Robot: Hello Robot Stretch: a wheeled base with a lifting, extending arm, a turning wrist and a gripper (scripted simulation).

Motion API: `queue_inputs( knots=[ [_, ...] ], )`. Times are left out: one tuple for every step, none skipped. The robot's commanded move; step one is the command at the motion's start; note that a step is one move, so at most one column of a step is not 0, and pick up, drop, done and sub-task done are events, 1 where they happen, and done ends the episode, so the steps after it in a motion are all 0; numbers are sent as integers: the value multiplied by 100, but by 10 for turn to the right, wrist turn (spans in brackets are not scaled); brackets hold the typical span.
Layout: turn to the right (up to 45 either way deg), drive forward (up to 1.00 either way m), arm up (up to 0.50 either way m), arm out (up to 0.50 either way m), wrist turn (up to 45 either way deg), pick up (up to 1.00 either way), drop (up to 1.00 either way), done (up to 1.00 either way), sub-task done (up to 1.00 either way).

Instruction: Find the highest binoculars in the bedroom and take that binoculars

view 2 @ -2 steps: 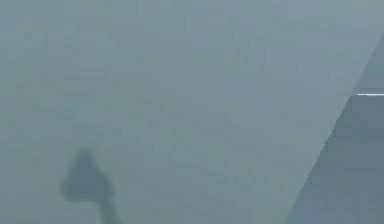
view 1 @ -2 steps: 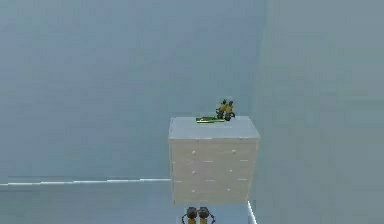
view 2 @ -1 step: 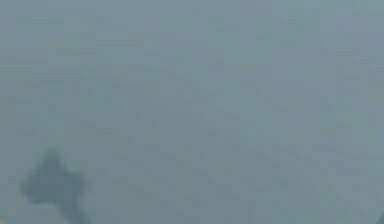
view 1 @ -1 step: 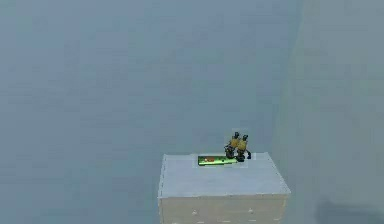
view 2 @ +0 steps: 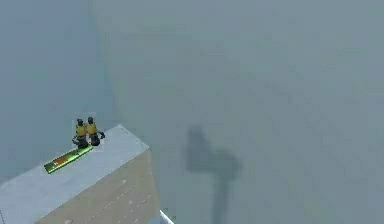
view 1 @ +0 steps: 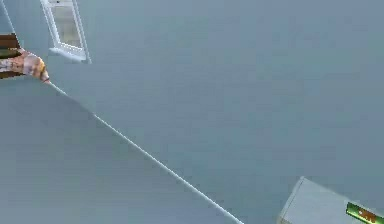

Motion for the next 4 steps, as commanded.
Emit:
queue_inputs(
  knots=[
    [-270,0,0,0,0,0,0,0,0],
    [450,0,0,0,0,0,0,0,0],
    [450,0,0,0,0,0,0,0,0],
    [300,0,0,0,0,0,0,0,0]
  ],
)
